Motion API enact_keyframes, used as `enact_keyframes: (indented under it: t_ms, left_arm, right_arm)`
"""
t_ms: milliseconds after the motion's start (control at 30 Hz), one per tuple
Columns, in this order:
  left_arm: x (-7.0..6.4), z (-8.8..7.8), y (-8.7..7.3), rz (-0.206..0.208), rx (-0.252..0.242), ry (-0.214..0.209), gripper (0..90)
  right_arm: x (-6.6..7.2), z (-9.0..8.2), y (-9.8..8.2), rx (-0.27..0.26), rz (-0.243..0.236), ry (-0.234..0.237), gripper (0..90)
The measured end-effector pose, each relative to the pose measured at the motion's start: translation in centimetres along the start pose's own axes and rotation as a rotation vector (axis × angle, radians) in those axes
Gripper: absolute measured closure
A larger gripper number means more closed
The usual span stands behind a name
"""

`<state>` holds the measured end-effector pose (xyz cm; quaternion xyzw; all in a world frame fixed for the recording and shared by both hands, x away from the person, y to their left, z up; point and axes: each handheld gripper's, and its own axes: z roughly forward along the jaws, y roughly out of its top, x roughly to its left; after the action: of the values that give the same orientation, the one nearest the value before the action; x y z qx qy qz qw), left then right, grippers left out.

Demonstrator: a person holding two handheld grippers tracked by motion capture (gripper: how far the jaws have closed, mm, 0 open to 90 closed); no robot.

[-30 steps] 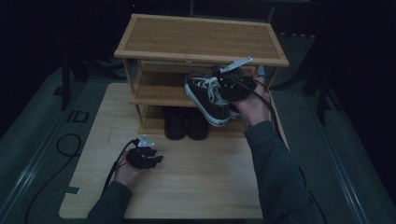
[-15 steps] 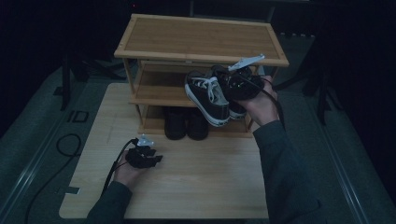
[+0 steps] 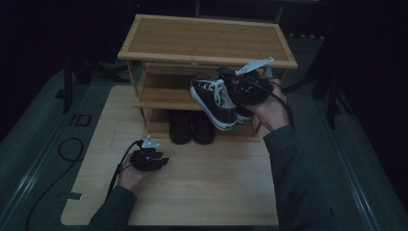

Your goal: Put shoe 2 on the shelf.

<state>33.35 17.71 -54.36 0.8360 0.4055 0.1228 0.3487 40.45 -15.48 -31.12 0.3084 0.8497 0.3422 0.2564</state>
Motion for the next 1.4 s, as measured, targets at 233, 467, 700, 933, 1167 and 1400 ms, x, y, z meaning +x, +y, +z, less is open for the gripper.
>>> enact_keyframes:
  t_ms: [233, 467, 700, 933, 1167, 1400]
  left_arm:
    - [-0.6, -1.3, 1.5, 0.017, -0.023, -0.006, 61.2]
    - [-0.8, -2.0, 2.7, 0.030, -0.038, -0.004, 60.8]
    - [-0.6, -3.2, 4.2, 0.031, -0.071, -0.010, 61.5]
    - [-0.5, -3.9, 5.2, 0.031, -0.098, -0.009, 62.7]
    - [-0.6, -4.3, 6.2, 0.044, -0.122, -0.002, 64.4]
    - [-0.8, -4.7, 7.2, 0.050, -0.143, -0.002, 69.5]
  right_arm:
    - [0.3, -0.2, -0.2, 0.007, -0.029, 0.038, 61.6]
    - [0.5, -1.1, -0.2, -0.035, -0.031, 0.086, 59.4]
    - [1.4, -1.7, -0.3, -0.073, -0.048, 0.145, 63.6]
    - [2.7, -1.7, -0.3, -0.098, -0.083, 0.183, 71.7]
    - [3.6, -1.9, -0.5, -0.114, -0.103, 0.216, 78.1]
    - [4.8, -2.0, -0.7, -0.134, -0.141, 0.209, 86.0]
